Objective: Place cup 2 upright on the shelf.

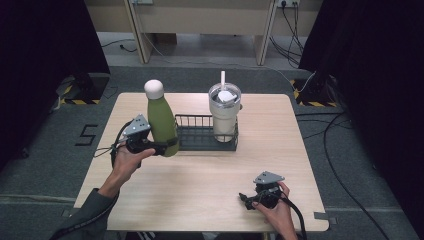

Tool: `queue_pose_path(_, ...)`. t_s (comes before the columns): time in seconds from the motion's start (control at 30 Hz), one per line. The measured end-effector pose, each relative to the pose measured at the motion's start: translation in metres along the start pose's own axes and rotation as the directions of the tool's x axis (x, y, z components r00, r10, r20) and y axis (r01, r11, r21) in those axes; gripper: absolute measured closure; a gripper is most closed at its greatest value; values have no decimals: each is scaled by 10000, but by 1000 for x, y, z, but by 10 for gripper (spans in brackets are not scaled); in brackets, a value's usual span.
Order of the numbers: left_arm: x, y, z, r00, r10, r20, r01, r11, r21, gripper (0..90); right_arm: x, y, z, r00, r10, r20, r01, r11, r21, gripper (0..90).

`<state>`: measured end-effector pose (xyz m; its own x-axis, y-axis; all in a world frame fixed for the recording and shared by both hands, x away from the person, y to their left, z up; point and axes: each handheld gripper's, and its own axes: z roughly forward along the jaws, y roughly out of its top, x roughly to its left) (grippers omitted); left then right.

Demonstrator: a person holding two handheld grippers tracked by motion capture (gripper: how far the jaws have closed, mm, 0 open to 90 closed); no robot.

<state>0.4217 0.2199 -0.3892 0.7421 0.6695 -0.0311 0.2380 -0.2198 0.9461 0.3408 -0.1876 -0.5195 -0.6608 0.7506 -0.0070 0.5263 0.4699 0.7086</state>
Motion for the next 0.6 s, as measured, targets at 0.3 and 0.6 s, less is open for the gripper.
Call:
queue_pose_path(0.3,2,14,14,9999,140,24,-140,9999,-45,207,0,0,0,10000,-5,-8,5,10000,-5,63)
queue_pose_path(0.6,10,20,29,9999,-170,-6,171,9999,26,207,0,0,0,10000,-5,-5,5,10000,-10,63)
